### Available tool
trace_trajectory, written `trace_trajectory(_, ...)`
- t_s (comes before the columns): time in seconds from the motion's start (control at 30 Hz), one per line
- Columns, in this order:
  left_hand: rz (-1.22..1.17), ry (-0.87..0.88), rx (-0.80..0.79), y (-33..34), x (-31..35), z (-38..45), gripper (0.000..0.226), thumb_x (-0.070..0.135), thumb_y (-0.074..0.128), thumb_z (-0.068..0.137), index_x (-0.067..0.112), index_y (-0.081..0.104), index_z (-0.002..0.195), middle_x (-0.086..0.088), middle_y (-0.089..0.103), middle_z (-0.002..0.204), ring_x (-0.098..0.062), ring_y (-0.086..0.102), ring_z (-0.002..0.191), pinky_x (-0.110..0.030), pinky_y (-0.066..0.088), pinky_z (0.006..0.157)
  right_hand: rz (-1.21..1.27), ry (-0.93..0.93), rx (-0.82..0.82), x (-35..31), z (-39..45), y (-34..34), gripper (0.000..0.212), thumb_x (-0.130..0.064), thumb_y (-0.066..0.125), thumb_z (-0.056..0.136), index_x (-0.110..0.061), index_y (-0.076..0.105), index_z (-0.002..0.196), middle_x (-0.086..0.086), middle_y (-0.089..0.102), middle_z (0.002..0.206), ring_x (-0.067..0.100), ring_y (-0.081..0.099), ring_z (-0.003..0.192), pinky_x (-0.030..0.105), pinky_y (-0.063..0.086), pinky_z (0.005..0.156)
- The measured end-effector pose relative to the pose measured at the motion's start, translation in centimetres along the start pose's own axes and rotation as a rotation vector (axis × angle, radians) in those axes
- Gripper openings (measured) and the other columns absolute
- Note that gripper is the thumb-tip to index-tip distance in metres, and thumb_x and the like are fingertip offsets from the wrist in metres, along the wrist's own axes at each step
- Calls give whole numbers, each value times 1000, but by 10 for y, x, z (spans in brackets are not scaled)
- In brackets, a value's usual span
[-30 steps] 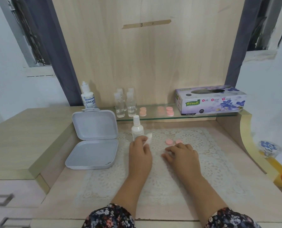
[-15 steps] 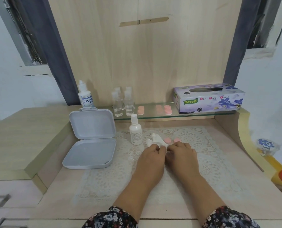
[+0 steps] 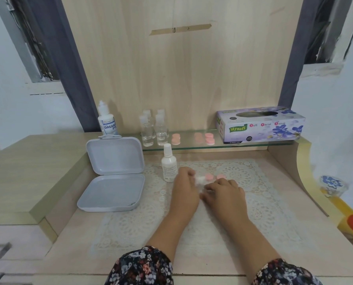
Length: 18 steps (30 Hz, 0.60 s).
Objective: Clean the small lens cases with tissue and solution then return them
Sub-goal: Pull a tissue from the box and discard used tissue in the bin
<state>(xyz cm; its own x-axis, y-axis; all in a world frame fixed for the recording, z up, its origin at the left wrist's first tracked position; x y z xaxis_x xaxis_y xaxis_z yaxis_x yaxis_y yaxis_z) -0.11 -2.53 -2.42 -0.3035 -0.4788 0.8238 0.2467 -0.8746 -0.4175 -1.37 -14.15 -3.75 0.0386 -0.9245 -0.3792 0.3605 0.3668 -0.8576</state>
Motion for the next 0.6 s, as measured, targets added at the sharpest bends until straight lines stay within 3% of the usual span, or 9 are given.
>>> trace_trajectory(0.1, 39, 114, 242, -12, -2, -2, 17, 8, 47, 97, 21, 54, 106, 3, 57, 104, -5, 53, 95, -14, 41, 80, 12, -6, 6, 2, 1, 0, 29, -52, 57, 87, -37, 69, 109, -13, 60, 114, 16, 44, 111, 32, 29, 88)
trace_trajectory(0.17, 157, 235, 194, -12, -4, -7, 17, 9, 50, 96, 15, 59, 109, 0, 58, 104, -9, 55, 93, -16, 43, 79, 13, -8, 14, 2, 1, 2, 28, -52, 57, 87, -37, 69, 108, -12, 60, 113, 16, 44, 110, 32, 30, 88)
trace_trajectory(0.3, 347, 308, -42, -2, -5, -13, 23, 8, 52, 93, 14, 58, 115, -8, 58, 106, -23, 57, 92, -37, 51, 78, 32, 8, 42, 0, -1, 2, 23, -46, 54, 87, -35, 72, 94, -12, 61, 103, 14, 45, 102, 30, 29, 80)
trace_trajectory(0.5, 501, 373, -122, 1, -3, -15, 23, 3, 52, 85, 10, 60, 105, -11, 55, 92, -26, 55, 76, -36, 48, 59, 45, 10, 43, -1, -1, -1, 22, -38, 52, 87, -35, 73, 93, -10, 61, 99, 15, 46, 100, 30, 29, 79)
trace_trajectory(0.6, 593, 444, -145, 2, -1, -14, 25, -3, 57, 75, 10, 60, 95, -8, 52, 78, -23, 48, 63, -30, 38, 48, 52, 8, 45, -3, -2, -3, 23, -38, 50, 89, -34, 72, 91, -10, 59, 96, 15, 45, 99, 29, 27, 77)
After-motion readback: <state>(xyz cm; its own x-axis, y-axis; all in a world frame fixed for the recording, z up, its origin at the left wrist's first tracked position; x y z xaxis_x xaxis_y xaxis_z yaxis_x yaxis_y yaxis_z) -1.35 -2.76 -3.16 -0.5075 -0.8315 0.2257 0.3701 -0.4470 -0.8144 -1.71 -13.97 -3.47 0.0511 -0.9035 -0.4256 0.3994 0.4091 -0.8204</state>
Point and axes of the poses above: each hand's wrist, its own z-axis towards the middle knuckle, its own y-axis out of the palm, x = y × z, the point moved 2 cm from there along z, towards the middle knuckle
